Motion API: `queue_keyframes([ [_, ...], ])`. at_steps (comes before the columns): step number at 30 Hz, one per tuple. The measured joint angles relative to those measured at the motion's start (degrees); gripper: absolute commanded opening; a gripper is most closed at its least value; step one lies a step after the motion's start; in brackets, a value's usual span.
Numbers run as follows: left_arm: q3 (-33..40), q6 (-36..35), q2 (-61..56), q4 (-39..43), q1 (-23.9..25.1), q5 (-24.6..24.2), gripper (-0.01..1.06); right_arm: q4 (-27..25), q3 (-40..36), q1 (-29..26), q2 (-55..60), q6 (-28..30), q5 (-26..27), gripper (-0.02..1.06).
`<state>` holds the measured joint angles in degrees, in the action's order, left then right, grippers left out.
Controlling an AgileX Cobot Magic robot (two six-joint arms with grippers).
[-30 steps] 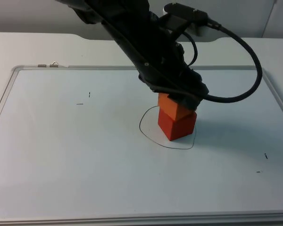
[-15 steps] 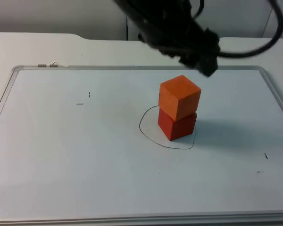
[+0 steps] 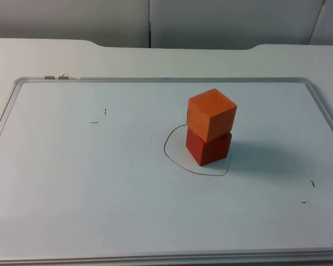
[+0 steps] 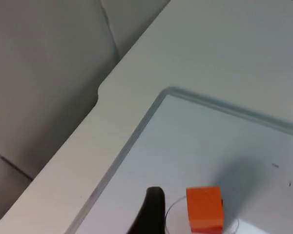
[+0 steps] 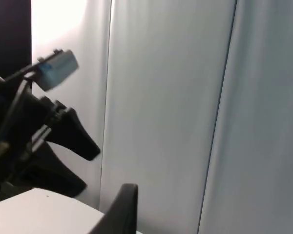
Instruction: Pick up one cube with the left hand and another cube with the right hand. First place the cube in the right hand at the target position, then stack the cube in the left hand on top.
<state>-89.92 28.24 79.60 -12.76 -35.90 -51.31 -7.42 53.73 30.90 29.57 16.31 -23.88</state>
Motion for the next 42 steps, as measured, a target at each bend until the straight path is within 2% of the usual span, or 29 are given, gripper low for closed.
queue_keyframes([
  [1, 0.0, 0.0, 0.0, 0.0, 0.0, 0.0, 0.78, 0.0, 0.0, 0.0, 0.0, 0.0, 0.0, 0.96],
  [5, 0.0, -3.0, -6.4, 3.4, 0.0, -9.5, 0.78, 0.0, 0.0, 0.0, 0.0, 0.0, -0.5, 0.96],
  [8, 1.2, -4.1, -9.9, 3.7, 0.0, -11.4, 0.77, 0.0, 0.0, 0.0, 0.0, 0.0, -1.0, 0.96],
  [12, 6.5, -5.0, -16.0, 4.3, 0.0, -11.4, 0.77, 0.0, 0.0, 0.0, 0.0, 0.0, -1.4, 0.96],
  [17, 19.4, -9.6, -28.4, 7.7, 0.0, -10.9, 0.77, 0.0, 0.0, 0.0, 0.0, 0.0, -1.9, 0.96],
  [18, 19.4, -9.6, -28.4, 7.7, 0.0, -10.9, 0.77, 0.0, 0.0, 0.0, 0.0, 0.0, -1.9, 0.96],
  [23, 33.2, -16.3, -42.7, 12.1, 0.0, -10.8, 0.77, 0.0, 0.0, 0.0, 0.0, 0.0, -2.2, 0.96],
  [24, 33.2, -16.3, -42.7, 12.1, 0.0, -10.8, 0.77, 0.0, 0.0, 0.0, 0.0, 0.0, -2.2, 0.96],
  [28, 44.5, -22.2, -57.2, 12.8, 0.0, -10.8, 0.77, 0.0, 0.0, 0.0, 0.0, 0.0, -2.4, 0.96],
  [29, 44.5, -22.2, -57.2, 12.8, 0.0, -10.8, 0.77, 0.0, 0.0, 0.0, 0.0, 0.0, -2.4, 0.96],
  [33, 52.7, -26.8, -68.6, 13.2, 0.0, -10.8, 0.77, 0.0, 0.0, 0.0, 0.0, 0.0, -2.7, 0.96],
  [38, 57.5, -29.3, -77.1, 13.2, 0.0, -10.9, 0.77, 0.0, 0.0, 0.0, 0.0, 0.0, -2.7, 0.96],
  [42, 59.0, -29.7, -79.2, 13.6, 0.0, -11.4, 0.77, 0.1, 0.0, 0.0, 0.0, 0.2, -2.7, 0.96],
])
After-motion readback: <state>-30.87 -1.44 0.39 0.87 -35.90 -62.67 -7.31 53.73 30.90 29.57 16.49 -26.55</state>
